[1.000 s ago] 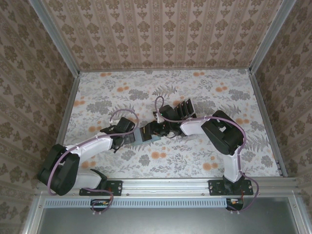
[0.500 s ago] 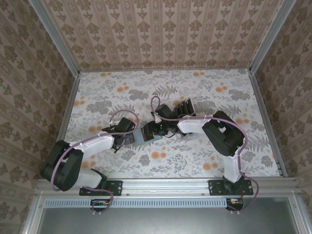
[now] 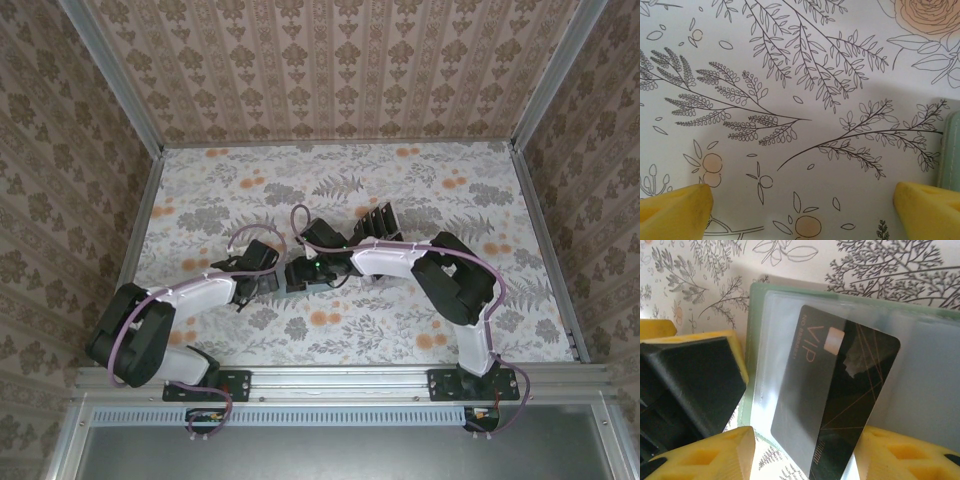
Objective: Put the credit cards into the card holder
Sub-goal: Insert the credit card into the card slot.
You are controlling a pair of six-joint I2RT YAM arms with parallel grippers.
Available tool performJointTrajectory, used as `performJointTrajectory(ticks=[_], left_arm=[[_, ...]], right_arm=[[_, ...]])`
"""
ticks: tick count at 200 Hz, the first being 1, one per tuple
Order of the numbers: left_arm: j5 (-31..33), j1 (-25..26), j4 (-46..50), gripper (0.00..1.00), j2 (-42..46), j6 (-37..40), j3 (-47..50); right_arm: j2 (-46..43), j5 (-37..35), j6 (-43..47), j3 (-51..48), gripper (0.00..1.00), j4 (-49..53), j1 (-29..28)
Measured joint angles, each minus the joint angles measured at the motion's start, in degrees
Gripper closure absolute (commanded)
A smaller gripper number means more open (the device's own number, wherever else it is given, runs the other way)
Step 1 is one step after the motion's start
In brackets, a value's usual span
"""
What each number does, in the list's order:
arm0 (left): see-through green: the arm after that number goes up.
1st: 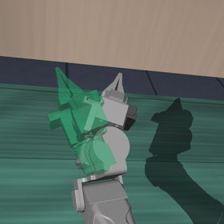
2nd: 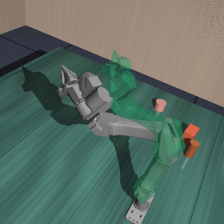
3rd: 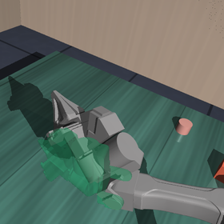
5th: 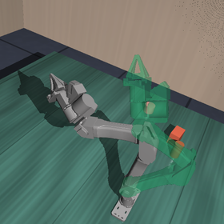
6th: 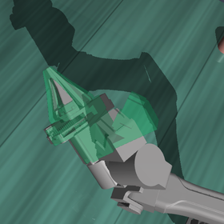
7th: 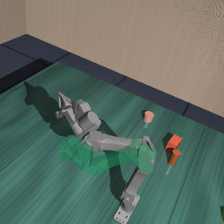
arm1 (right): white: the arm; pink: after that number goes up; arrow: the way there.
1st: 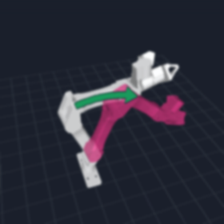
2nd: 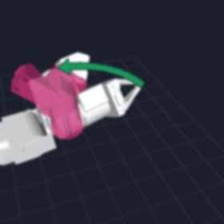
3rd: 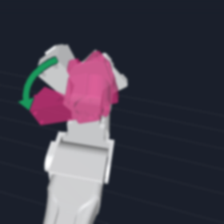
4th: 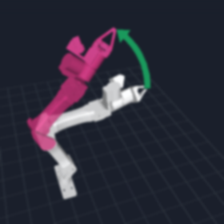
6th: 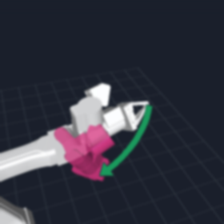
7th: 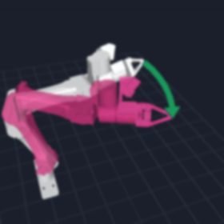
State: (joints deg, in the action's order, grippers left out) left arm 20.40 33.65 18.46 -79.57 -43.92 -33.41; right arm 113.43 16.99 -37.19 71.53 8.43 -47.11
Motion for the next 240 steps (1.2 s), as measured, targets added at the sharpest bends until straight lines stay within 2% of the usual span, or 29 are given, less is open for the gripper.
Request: performJointTrajectory(ticks=[83,147,240], left_arm=[[-0.2,-1.2,-0.9,0.03,0.7,0.6,0.0],[-0.2,-2.3,-0.5,0.03,1.2,1.2,0.0],[-1.0,-2.7,-1.4,0.03,-0.4,1.7,0.0]], right_arm=[[-2.2,-4.7,2.8,0.1,0.43,4.8,1.5],[-2.6,-4.5,2.5,0.6,0.55,5.0,3.4],[1.7,-2.0,0.7,2.3,0.56,3.3,3.4]])
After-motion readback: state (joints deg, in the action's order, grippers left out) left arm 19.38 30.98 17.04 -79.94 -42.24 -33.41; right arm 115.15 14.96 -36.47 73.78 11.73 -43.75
